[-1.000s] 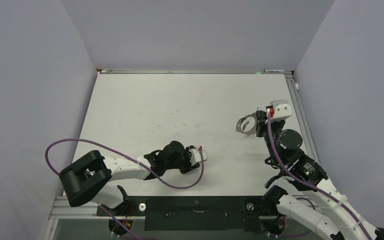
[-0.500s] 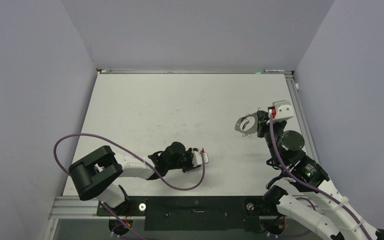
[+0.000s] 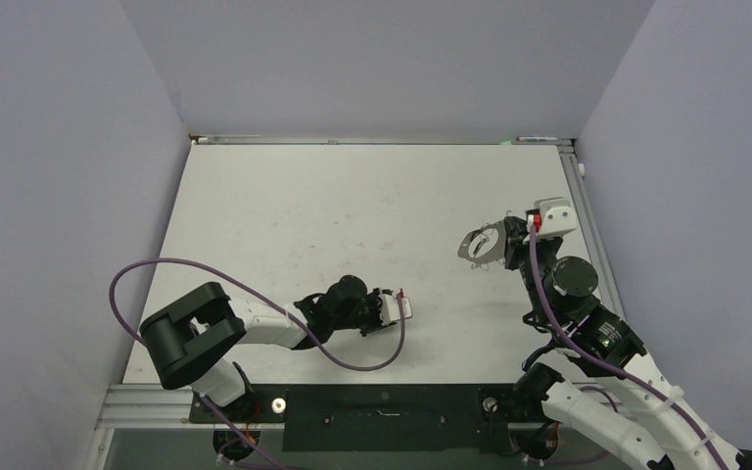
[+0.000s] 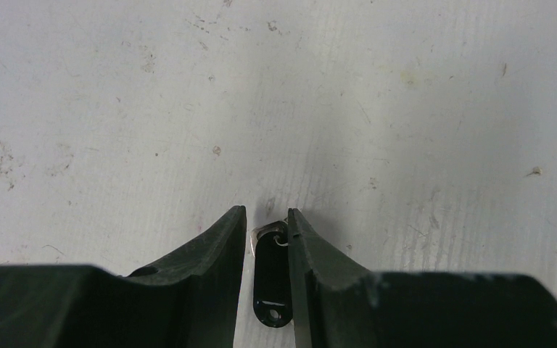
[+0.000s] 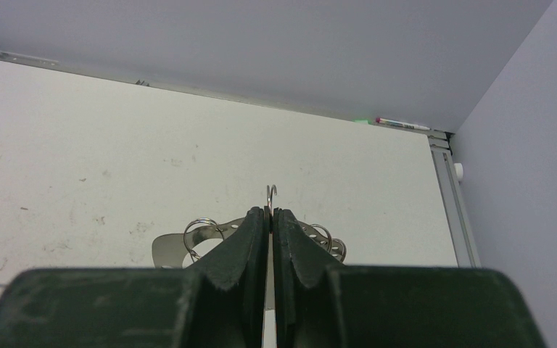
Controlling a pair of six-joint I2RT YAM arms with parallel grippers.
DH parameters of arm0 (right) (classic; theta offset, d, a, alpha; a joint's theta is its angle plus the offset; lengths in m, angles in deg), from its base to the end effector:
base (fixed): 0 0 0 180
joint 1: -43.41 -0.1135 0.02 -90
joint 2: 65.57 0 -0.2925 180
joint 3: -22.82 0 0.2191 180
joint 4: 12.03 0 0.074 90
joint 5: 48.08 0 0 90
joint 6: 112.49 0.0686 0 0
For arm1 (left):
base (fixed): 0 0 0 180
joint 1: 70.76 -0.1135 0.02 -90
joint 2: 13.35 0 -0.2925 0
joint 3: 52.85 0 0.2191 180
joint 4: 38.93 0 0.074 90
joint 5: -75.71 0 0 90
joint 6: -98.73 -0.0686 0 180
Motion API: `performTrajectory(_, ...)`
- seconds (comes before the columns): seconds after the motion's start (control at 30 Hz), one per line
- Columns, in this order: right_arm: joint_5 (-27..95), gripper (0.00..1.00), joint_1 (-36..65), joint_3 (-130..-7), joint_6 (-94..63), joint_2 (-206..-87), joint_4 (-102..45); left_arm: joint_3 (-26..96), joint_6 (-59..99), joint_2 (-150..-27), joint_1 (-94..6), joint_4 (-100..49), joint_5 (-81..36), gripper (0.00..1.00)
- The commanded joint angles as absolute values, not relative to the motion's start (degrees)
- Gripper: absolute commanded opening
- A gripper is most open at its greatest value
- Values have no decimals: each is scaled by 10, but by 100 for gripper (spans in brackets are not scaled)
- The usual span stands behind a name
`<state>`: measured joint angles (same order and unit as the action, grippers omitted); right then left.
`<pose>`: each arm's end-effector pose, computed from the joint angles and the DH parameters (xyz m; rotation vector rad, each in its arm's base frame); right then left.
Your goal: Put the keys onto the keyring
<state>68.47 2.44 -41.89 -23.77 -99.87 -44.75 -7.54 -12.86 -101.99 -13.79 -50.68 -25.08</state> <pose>0.0976 0.0441 0.3838 -0.2339 1.5922 0.1634 0.1489 -0.2525 0.1815 1.4560 1.6000 -0.5614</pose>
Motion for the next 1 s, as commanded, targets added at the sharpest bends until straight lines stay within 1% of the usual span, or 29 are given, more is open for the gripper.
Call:
performTrajectory(0.0,687,5,22,-420,-246,-989,-428,-50,-137,-1030,-133,-497,-257,24)
performTrajectory(0.13,689,5,22,-419,-246,-988,-428,-41,-141,-1039,-132,-485,-254,22)
performTrajectory(0.43,688,5,22,-419,-246,-987,-429,-37,-140,-1034,-130,-469,-249,22)
performTrajectory(0.5,688,5,22,-419,-246,-987,-430,-36,-139,-1026,-129,-462,-245,25)
performTrajectory(0.57,687,5,22,-419,-246,-986,-430,-37,-134,-1015,-129,-459,-242,34)
performTrajectory(0.67,688,5,22,-419,-245,-986,-430,-39,-132,-998,-129,-449,-240,37)
performTrajectory(0.73,688,5,22,-419,-245,-986,-430,-38,-134,-993,-129,-439,-240,36)
performTrajectory(0.87,688,5,22,-418,-244,-985,-431,-39,-138,-994,-131,-437,-242,29)
performTrajectory(0.97,687,5,22,-419,-244,-985,-432,-39,-138,-1001,-130,-439,-245,26)
